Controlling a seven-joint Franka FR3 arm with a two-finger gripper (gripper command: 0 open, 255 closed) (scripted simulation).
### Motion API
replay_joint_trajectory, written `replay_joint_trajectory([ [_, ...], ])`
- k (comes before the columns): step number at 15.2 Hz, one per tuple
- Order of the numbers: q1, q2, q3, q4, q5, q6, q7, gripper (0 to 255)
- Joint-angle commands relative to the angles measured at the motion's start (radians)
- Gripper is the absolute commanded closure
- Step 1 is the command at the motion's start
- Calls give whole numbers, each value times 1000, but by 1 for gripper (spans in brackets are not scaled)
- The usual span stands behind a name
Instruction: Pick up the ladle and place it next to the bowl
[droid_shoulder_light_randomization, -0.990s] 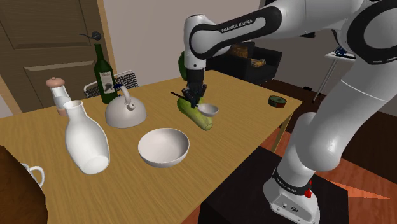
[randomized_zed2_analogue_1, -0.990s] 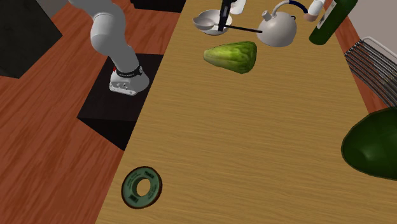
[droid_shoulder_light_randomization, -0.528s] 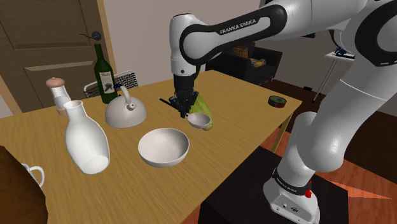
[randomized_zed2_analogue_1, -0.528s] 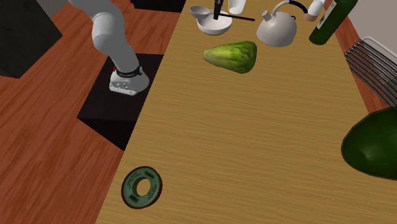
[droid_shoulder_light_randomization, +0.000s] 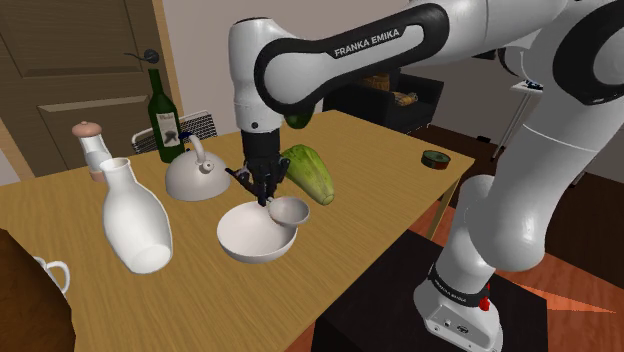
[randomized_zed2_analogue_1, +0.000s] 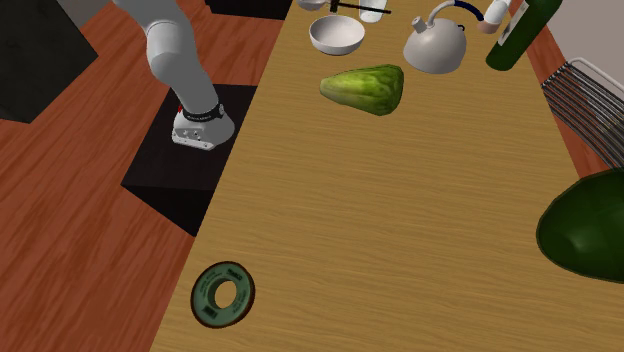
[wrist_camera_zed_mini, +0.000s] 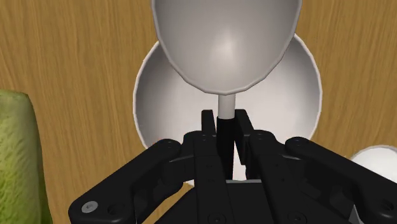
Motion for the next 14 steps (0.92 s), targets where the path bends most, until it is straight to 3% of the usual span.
replay_joint_trajectory([
  [1,23,28,30,33,2,-1,54,255],
  [14,180,304,169,357,-67,-36,373,255],
])
